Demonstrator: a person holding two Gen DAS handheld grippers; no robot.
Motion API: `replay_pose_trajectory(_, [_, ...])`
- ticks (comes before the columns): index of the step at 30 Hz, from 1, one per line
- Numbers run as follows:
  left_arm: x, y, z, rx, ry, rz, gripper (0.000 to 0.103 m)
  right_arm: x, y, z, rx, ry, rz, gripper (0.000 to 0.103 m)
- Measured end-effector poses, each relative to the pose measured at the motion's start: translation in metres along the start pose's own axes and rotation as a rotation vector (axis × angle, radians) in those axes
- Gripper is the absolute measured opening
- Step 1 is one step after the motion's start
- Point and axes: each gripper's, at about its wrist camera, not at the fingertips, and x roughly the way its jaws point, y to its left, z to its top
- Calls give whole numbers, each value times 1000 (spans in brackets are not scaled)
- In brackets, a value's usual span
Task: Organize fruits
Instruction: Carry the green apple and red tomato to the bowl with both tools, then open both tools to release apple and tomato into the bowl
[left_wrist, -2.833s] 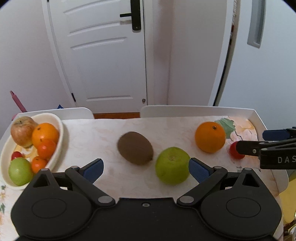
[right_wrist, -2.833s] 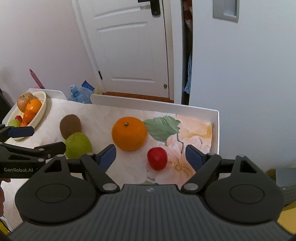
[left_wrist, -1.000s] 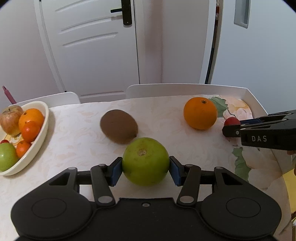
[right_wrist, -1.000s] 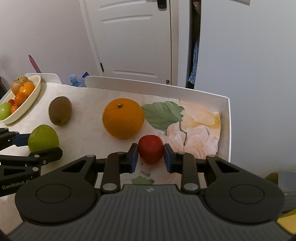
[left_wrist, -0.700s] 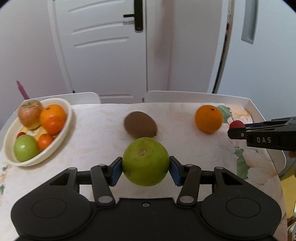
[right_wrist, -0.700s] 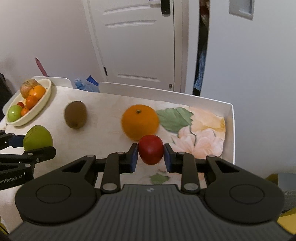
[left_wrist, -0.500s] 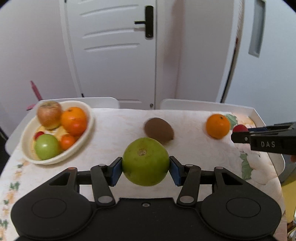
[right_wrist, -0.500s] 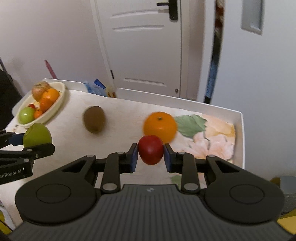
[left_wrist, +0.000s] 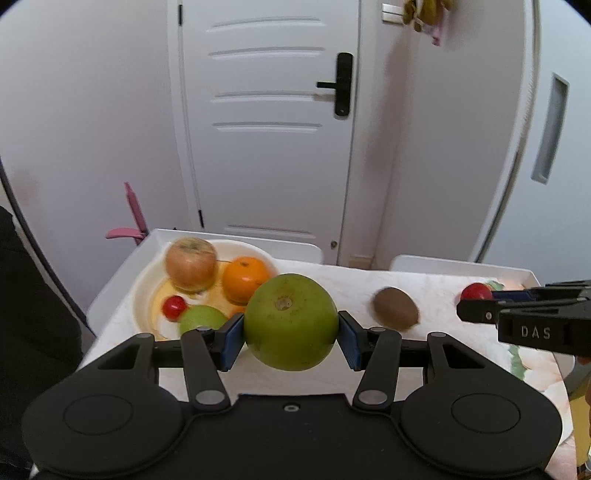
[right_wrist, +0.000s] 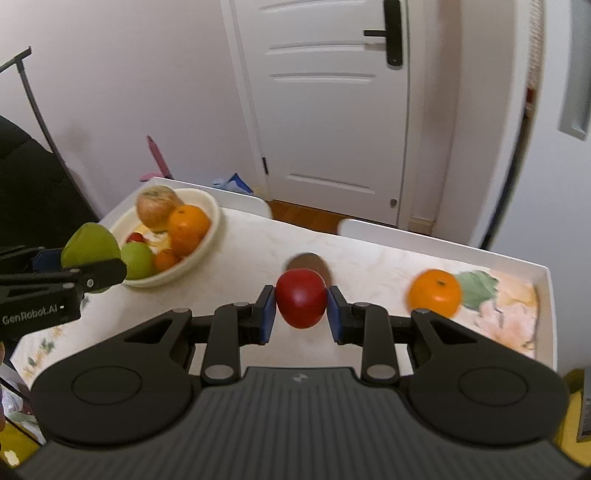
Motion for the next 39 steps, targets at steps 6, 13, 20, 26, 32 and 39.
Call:
replay_pose_trajectory(6, [-1,40,13,-2,-6,12,57,9,42,14,-7,-2,19,44])
replay_pose_trajectory(13, [16,87,25,8,4,14,57,28,86,29,-5,0,20,44])
replay_pose_trajectory(20, [48,125,27,30,32,-1,57,56,120,35,11,19,3,44])
replay_pose_trajectory(26, [82,148,21,58,78,-16,57,83,141,41,12,39,-9,44])
replay_pose_trajectory(32, [110,159,14,74,130,-55,57,105,151,46,16,54,-20,44])
replay_pose_trajectory(39, [121,155,8,98,167,-105,57,121,155,50,7,70,-31,44])
